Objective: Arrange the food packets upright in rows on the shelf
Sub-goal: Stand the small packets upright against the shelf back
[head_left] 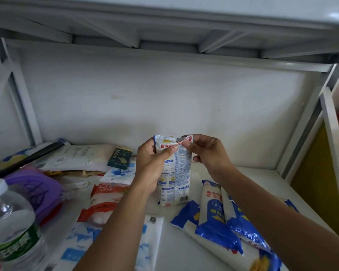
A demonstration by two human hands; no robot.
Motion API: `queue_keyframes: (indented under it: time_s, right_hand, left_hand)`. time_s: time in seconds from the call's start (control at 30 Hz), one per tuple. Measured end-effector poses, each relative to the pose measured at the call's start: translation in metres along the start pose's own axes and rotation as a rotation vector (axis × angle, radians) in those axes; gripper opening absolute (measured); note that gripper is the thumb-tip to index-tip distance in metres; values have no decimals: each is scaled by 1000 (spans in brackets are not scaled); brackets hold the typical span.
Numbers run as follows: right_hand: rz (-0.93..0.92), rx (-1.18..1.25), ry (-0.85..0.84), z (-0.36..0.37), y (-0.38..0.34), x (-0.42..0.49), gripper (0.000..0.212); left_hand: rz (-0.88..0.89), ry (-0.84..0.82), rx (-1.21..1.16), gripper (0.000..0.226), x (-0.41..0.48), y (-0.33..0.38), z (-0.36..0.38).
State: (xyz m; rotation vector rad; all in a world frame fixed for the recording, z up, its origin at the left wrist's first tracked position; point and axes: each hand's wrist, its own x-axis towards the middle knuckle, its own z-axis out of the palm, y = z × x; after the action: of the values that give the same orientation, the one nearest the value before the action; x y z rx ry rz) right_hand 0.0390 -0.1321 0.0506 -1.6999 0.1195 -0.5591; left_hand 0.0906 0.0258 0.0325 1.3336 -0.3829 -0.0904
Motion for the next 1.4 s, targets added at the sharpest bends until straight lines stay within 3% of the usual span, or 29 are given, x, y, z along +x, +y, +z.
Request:
queue_keyframes:
  time_s: [0.1,0.23,0.53,0.63,0.73,0.8,1.1,1.4]
  right_hand:
    - [23,-23,-14,-2,0,1,8]
    - [46,-22,-27,-6,-2,0,21]
    - [38,59,64,-8,-8,0,23]
    - [91,124,-56,-7,-1,-4,28]
    - [204,-56,-283,-6,17,-8,35]
    - [264,-120,-341,-5,30,-7,41]
    - [282,-21,-134,-9,52,18,33]
    - [384,24,61,-3,82,91,28]
  left_hand:
    - [40,13,-69,9,0,-1,0]
    - [57,64,-184,7,1,2,-3]
    - [18,136,-146,15,2,8,1]
    - [-26,161,-157,21,1,10,1]
    - [-56,162,-191,22,1,10,0]
    - [-82,162,-189,25,1,11,0]
    - [-75,140,-118,54,7,2,-19]
    - [-176,117,16,43,12,-18,-30]
